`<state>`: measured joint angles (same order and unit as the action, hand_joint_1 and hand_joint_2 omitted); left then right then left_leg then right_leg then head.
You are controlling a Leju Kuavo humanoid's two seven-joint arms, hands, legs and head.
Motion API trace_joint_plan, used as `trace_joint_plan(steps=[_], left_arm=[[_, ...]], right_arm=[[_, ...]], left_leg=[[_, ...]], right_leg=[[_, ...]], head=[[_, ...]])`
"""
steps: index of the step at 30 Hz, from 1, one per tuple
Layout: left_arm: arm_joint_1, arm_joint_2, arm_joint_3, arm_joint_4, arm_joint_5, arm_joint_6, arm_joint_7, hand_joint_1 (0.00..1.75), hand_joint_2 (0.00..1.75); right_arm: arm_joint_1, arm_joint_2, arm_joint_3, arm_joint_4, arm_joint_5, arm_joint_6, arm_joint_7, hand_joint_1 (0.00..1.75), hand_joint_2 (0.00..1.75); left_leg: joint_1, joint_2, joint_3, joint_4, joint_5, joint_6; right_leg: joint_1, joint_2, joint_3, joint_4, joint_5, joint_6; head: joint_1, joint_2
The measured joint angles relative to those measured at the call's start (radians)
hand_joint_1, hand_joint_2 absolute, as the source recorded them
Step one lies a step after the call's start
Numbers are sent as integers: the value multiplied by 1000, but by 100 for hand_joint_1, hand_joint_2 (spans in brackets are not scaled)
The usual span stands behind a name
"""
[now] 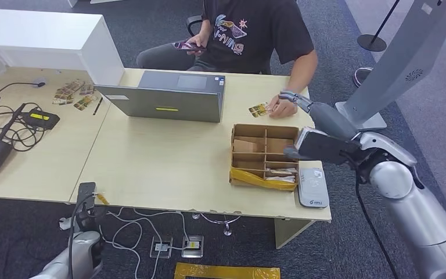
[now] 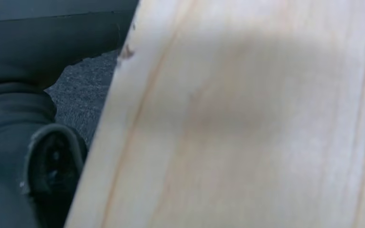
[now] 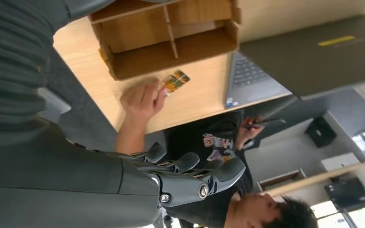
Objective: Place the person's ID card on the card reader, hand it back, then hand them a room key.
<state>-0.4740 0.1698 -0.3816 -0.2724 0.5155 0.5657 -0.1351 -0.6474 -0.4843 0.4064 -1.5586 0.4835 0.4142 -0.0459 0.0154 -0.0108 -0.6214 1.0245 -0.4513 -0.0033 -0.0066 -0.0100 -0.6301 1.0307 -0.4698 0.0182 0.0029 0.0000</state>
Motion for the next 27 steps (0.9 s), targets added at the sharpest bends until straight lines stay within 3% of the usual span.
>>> trace_joint_plan(steps=[9,14,19,21,23,25,27], left_arm=[[1,8,33,0,0,5,-2,0,0],[1,8,36,0,-15,32,-9,0,0],[12,4,37,-1,-19,50,-24,0,0],[92,-3,44,-34,-40,70,-77,0,0],[246,-18,67,-134,-129,85,-99,0,0],[401,-33,98,-265,-225,87,-55,0,0],[473,-50,117,-361,-263,88,-16,0,0]], right_arm=[[29,7,57,-12,116,0,16,0,175],[42,20,81,-11,265,-73,41,0,175],[55,36,101,0,313,-102,52,0,175],[89,34,92,-8,320,-98,89,0,175],[152,18,65,-33,328,-87,121,0,175],[195,1,39,-56,341,-74,127,0,175],[203,-7,24,-63,354,-67,126,0,175]], left_leg=[[0,0,-1,0,0,0],[0,0,-1,0,0,0],[0,1,0,0,-1,0],[-1,5,6,0,-5,-1],[-3,13,17,-1,-15,0],[-4,23,22,-1,-20,1],[-3,22,21,-1,-20,3]], right_leg=[[0,0,-1,0,0,0],[0,0,-1,0,0,0],[0,0,-1,0,0,0],[-1,4,4,-1,-3,-1],[-3,12,12,-2,-8,-1],[-5,22,14,-2,-10,-1],[-4,20,15,-4,-11,0]], head=[[0,0],[0,0],[0,0],[0,0],[-1,0],[-1,0],[1,0]])
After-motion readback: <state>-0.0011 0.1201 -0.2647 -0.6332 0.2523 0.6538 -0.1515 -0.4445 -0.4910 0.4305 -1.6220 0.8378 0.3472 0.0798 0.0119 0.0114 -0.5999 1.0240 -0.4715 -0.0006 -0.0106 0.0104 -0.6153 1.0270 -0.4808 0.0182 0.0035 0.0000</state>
